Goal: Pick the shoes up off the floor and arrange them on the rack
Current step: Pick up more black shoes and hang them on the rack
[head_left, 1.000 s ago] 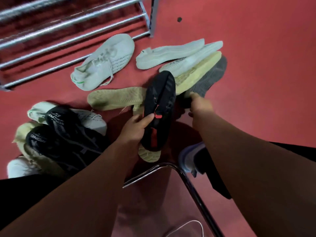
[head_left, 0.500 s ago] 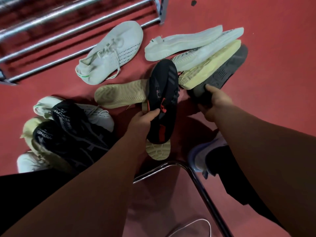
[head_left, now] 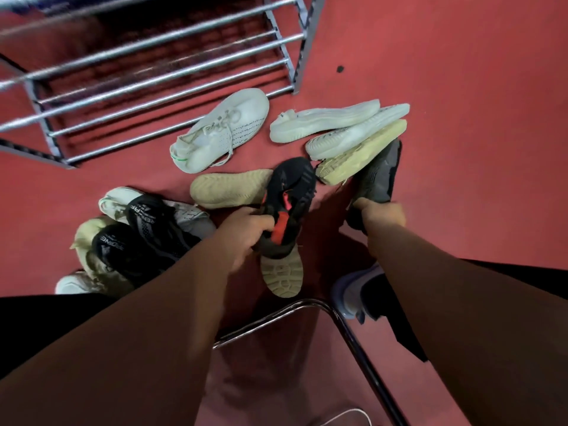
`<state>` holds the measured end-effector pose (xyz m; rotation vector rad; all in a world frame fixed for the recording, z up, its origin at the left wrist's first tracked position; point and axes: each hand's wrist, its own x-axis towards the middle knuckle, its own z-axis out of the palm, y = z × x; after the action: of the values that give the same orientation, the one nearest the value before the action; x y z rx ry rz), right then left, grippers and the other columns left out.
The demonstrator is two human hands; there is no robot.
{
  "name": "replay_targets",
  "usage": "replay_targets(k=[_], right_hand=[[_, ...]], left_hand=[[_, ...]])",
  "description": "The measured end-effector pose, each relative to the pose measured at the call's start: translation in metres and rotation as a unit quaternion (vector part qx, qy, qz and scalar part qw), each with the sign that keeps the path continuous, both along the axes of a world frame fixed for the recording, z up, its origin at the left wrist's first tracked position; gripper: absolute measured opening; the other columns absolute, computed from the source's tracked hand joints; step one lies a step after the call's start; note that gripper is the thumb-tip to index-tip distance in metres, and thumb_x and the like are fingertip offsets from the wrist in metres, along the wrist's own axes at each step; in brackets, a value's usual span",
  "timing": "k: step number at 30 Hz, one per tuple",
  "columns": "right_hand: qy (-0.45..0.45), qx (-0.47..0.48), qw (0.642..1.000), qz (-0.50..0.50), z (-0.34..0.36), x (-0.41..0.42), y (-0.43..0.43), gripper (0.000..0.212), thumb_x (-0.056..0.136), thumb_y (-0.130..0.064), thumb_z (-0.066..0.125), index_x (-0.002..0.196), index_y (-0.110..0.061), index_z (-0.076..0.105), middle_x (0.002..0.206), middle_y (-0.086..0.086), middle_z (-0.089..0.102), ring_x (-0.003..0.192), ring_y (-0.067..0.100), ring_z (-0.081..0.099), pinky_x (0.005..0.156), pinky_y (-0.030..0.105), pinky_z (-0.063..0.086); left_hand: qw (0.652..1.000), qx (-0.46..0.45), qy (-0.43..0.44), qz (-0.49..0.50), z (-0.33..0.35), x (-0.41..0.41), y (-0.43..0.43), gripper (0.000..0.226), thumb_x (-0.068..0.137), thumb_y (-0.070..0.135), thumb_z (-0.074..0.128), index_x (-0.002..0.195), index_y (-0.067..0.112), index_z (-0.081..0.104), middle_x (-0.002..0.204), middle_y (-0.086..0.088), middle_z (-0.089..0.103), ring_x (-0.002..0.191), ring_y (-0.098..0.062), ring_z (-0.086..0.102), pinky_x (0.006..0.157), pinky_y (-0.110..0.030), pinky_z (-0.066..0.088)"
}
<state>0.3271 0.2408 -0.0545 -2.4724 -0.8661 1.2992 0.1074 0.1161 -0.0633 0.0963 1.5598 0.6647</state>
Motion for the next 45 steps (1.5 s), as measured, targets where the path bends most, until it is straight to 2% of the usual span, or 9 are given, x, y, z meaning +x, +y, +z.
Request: replay_targets(k=[2, 5, 7, 14, 17, 20, 26, 33, 45], right_hand=[[-0.008, 0.002, 0.999, 0.033, 0.015, -0.008, -0.013, 0.049, 0.083, -0.015, 0.078, 0.124, 0.001, 0.055, 0.105, 0.016, 0.064, 0.060, 0.018, 0.060, 0.034, 0.015, 0.043], [-0.045, 0.001, 0.988, 0.150, 0.040, -0.024, -0.033, 0.077, 0.074, -0.030, 0.080, 0.134, -0.011, 0.037, 0.119, 0.017, 0.062, 0.103, 0.038, 0.066, 0.089, 0.039, 0.058], [-0.053, -0.021, 0.967, 0.248, 0.056, -0.035, -0.043, 0.091, 0.068, -0.036, 0.076, 0.146, -0.024, 0.030, 0.123, 0.016, 0.064, 0.112, 0.038, 0.064, 0.098, 0.044, 0.053], [0.112, -0.078, 0.947, 0.290, 0.093, -0.113, -0.053, 0.033, 0.086, -0.038, 0.074, 0.091, -0.009, 0.061, 0.086, 0.016, 0.070, 0.060, 0.030, 0.068, 0.051, 0.036, 0.060], [0.251, -0.093, 0.937, 0.226, 0.096, -0.144, -0.048, 0.020, 0.100, -0.030, 0.062, 0.108, -0.012, 0.057, 0.104, 0.012, 0.067, 0.076, 0.027, 0.073, 0.063, 0.034, 0.062], [0.290, -0.076, 0.932, 0.202, 0.077, -0.158, -0.035, 0.017, 0.101, -0.023, 0.059, 0.114, -0.012, 0.057, 0.114, 0.009, 0.066, 0.087, 0.026, 0.075, 0.073, 0.035, 0.062], [0.111, -0.069, 0.978, 0.162, 0.018, -0.107, -0.013, 0.015, 0.091, -0.017, 0.063, 0.104, -0.011, 0.061, 0.090, 0.008, 0.061, 0.073, 0.024, 0.061, 0.069, 0.038, 0.057], [-0.035, -0.035, 0.995, 0.086, -0.028, -0.068, -0.010, 0.068, 0.067, -0.036, 0.070, 0.127, -0.008, 0.057, 0.122, 0.015, 0.063, 0.097, 0.035, 0.066, 0.082, 0.047, 0.058], [0.121, -0.102, 0.983, 0.091, 0.039, -0.075, -0.015, 0.025, 0.090, -0.020, 0.073, 0.110, -0.006, 0.066, 0.105, 0.020, 0.069, 0.087, 0.036, 0.069, 0.067, 0.041, 0.059]], left_hand=[[0.999, -0.010, 0.014, 0.046, 0.019, -0.011, -0.005, 0.025, 0.078, 0.015, 0.068, 0.102, 0.013, 0.075, 0.106, -0.014, 0.075, 0.096, -0.030, 0.071, 0.088, -0.046, 0.059], [0.991, 0.003, 0.041, 0.124, 0.042, -0.029, -0.021, 0.024, 0.084, 0.013, 0.065, 0.106, 0.014, 0.075, 0.105, -0.010, 0.078, 0.089, -0.026, 0.075, 0.076, -0.041, 0.063], [0.982, 0.009, 0.078, 0.172, 0.058, -0.046, -0.036, 0.026, 0.079, 0.015, 0.067, 0.102, 0.010, 0.077, 0.100, -0.014, 0.079, 0.079, -0.029, 0.075, 0.065, -0.038, 0.058], [0.869, 0.027, 0.195, 0.453, 0.098, -0.108, -0.096, 0.037, 0.075, 0.024, 0.084, 0.094, 0.018, 0.053, 0.098, -0.019, 0.075, 0.081, -0.039, 0.076, 0.065, -0.058, 0.062], [0.810, 0.038, 0.147, 0.566, 0.090, -0.131, -0.113, 0.059, 0.073, 0.035, 0.088, 0.116, 0.009, 0.057, 0.106, -0.016, 0.074, 0.081, -0.032, 0.077, 0.063, -0.052, 0.062], [0.818, 0.027, 0.060, 0.571, 0.076, -0.129, -0.111, 0.042, 0.086, 0.040, 0.076, 0.118, 0.013, 0.070, 0.098, -0.009, 0.076, 0.074, -0.022, 0.076, 0.057, -0.034, 0.060], [0.809, -0.061, 0.029, 0.584, 0.027, -0.115, -0.098, 0.009, 0.099, 0.031, 0.063, 0.099, 0.023, 0.066, 0.091, 0.005, 0.071, 0.064, -0.008, 0.058, 0.046, -0.018, 0.042], [0.797, -0.102, 0.003, 0.595, 0.005, -0.114, -0.100, 0.046, 0.107, 0.026, 0.054, 0.149, 0.008, 0.048, 0.146, -0.008, 0.056, 0.136, -0.023, 0.053, 0.046, -0.009, 0.049], [0.813, -0.094, 0.138, 0.558, 0.063, -0.151, -0.098, 0.072, 0.082, 0.011, 0.078, 0.142, 0.023, 0.040, 0.110, -0.011, 0.064, 0.083, -0.029, 0.069, 0.061, -0.052, 0.063]])
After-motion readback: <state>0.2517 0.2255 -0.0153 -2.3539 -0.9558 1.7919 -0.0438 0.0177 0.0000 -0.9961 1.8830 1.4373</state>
